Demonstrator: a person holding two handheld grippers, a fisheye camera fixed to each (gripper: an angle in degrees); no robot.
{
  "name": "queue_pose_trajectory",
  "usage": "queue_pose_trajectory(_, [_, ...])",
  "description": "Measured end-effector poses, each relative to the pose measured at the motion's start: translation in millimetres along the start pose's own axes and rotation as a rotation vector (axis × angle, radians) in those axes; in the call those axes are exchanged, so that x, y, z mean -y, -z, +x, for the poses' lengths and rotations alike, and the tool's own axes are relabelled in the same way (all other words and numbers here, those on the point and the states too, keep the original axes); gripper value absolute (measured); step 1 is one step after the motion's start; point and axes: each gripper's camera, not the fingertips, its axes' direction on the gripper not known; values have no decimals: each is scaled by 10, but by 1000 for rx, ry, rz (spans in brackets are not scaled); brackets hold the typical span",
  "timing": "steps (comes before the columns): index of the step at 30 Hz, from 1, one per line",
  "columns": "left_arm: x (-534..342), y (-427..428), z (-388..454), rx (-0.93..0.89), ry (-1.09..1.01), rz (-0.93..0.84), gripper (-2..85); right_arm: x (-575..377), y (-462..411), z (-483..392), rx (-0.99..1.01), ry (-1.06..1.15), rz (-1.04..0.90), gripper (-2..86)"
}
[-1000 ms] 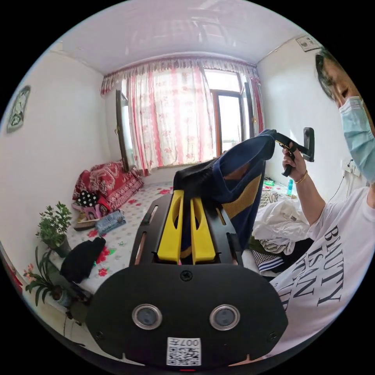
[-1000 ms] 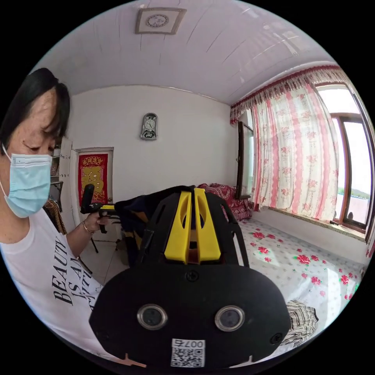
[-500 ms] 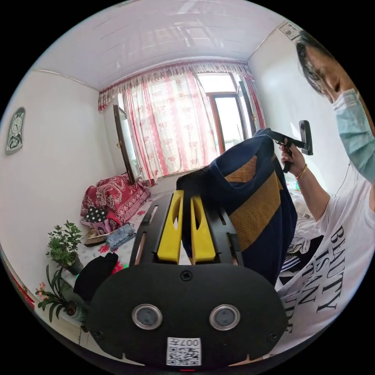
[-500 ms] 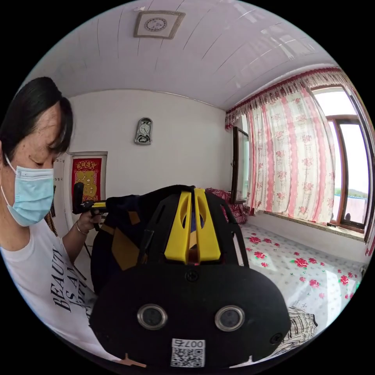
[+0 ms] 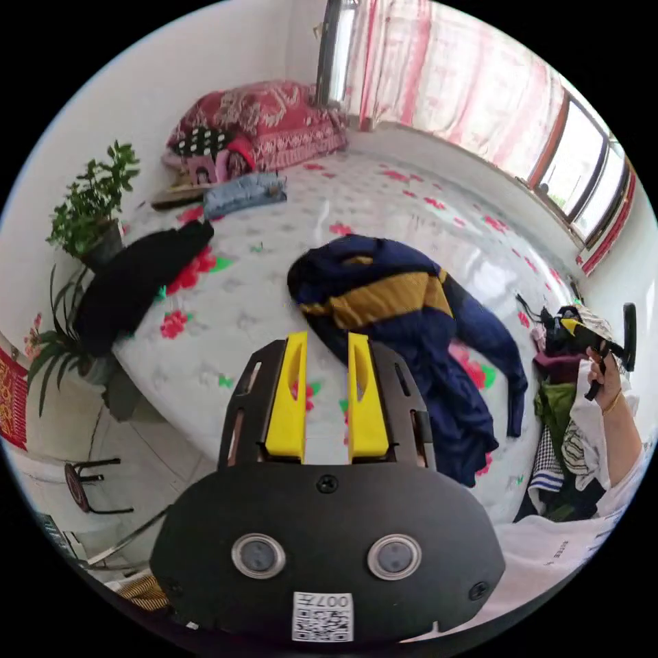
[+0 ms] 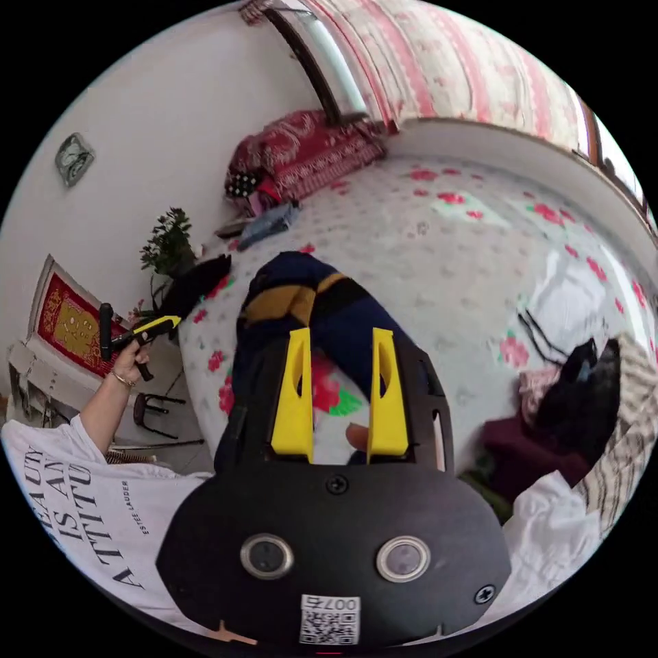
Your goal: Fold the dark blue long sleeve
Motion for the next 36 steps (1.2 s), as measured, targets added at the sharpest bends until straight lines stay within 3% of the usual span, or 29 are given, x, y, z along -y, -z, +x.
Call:
queue_pose_trajectory(2, [-373,-451,-108,-31,29,-113,98,-352,-475,328,31,-105,-90,102])
queue_pose_trajectory(6, [-488,-762,15,-102,-6,-164,105,-669,-1046,630,-40,-181,-128,108])
queue_pose_trajectory(10, [-174,-1046,437,-145,-159,-175,113,-457,-1422,682,-155,-132,-147,112])
queue_pose_trajectory(14, [176,-1455,527,-224,-119,-236,113,-274,-1826,738,-185,-107,-216,107])
queue_pose_trajectory(20, [348,-1741,629,-176,-209,-303,82,-85,-2012,861,-306,-16,-316,46])
queue_pose_trajectory(22, [398,-1697,511,-255,-187,-294,49,41,-1569,1117,-474,-88,-153,36])
queue_pose_trajectory(27, [521,-1301,93,-262,-132,-226,18,-74,-579,1546,-558,-348,153,47])
queue_pose_trajectory(31, [484,-1006,-178,-282,-127,-232,5,-473,-508,1249,-433,-262,196,62])
queue_pose_trajectory(34, [375,-922,-247,-261,-115,-241,-2,-1123,-982,621,-77,-90,108,69])
queue_pose_trajectory(36, [304,-875,-249,-243,-105,-232,-4,-1463,-1324,234,40,-12,8,74])
